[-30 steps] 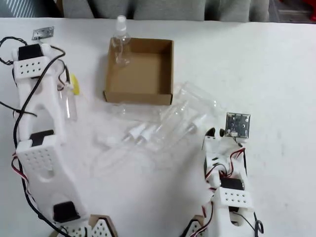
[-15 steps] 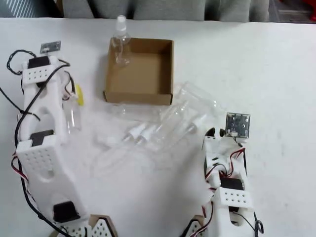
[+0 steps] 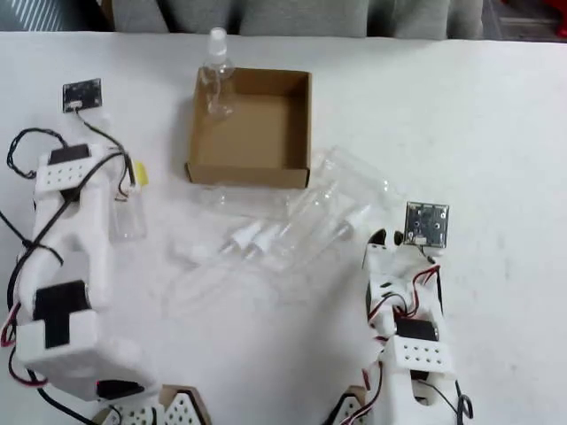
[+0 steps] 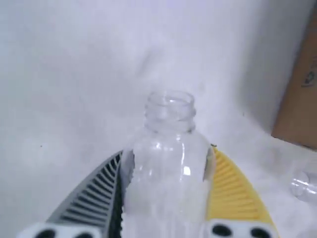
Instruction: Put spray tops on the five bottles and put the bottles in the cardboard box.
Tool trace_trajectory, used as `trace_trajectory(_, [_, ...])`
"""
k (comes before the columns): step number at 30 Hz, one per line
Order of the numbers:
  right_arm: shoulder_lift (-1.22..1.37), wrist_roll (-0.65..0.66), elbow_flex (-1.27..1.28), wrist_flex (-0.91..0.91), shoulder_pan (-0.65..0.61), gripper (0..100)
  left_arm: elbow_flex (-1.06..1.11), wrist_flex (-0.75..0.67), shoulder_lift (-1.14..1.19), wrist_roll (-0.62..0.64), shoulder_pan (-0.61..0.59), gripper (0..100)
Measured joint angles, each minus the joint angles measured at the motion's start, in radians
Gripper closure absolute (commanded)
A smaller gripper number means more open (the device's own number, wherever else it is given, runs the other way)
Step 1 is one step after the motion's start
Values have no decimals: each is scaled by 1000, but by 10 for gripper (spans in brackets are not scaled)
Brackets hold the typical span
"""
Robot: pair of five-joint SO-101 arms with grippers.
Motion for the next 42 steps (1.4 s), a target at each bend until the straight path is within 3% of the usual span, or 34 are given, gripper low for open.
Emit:
trace_trajectory(13, [0,0,0,0,0,933,287,-256,-391,0,0,977])
trace_trajectory(23, [0,0,0,0,0,936,709,-766,-652,-2,0,976])
trace_trajectory(28, [0,0,0,0,0,936,821,-993,-692,-2,0,977])
trace_trajectory(42, [0,0,0,0,0,936,997,-1353,-694,-2,-9,977])
